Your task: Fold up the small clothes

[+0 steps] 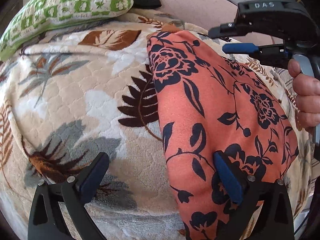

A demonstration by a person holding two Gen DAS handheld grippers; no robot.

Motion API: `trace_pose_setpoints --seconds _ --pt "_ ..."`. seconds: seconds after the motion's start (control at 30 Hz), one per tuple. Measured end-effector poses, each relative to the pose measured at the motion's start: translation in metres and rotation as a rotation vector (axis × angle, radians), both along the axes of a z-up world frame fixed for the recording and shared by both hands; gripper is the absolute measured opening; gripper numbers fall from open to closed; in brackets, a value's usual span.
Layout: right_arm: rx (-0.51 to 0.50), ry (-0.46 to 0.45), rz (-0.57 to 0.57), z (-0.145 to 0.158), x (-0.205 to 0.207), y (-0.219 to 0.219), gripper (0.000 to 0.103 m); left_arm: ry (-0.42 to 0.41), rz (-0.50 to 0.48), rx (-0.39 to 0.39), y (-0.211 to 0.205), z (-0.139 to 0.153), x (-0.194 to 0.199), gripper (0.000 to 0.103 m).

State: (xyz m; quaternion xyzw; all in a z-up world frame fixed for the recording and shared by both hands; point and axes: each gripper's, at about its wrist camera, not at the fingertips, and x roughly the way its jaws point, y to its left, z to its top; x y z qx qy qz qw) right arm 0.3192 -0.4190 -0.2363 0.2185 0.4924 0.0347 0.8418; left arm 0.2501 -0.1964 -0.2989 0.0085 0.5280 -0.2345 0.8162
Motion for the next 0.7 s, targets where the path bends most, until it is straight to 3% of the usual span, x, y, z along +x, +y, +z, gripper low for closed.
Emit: trace_pose_setpoints --seconds 0.1,0.2,0.27,0.37,0.5,0.6,0.7 --pt "0.035 -0.013 0.055 -0.005 0.017 0.027 0.04 -0.009 0.007 0.001 -0.001 0.0 -0.002 0.103" --pt "0.031 0.131 0.036 -0.056 0.044 0.039 0.035 -0.078 -0.007 0.049 -0.009 0.001 -0.01 0.103" --pt "0.125 0.119 0.013 -0.071 0.048 0.028 0.035 -0.061 -0.02 0.031 -0.011 -0.002 -0.009 0.103" --pt "0.219 0.118 -0.039 -0.059 0.038 0.009 0.034 -0.015 -0.031 0.007 -0.009 -0.001 -0.003 0.103" --pt "0.165 0.016 -0.054 -0.018 -0.016 -0.015 0.036 0.085 -0.023 -0.03 -0.004 0.007 0.009 0.103" --pt "0.153 -0.055 -0.115 0.007 -0.071 -0.037 0.038 -0.032 -0.009 -0.045 0.0 0.031 0.003 0.103" --pt "0.172 -0.067 -0.13 0.013 -0.121 -0.046 0.038 -0.14 -0.049 -0.027 -0.006 0.046 -0.008 0.103"
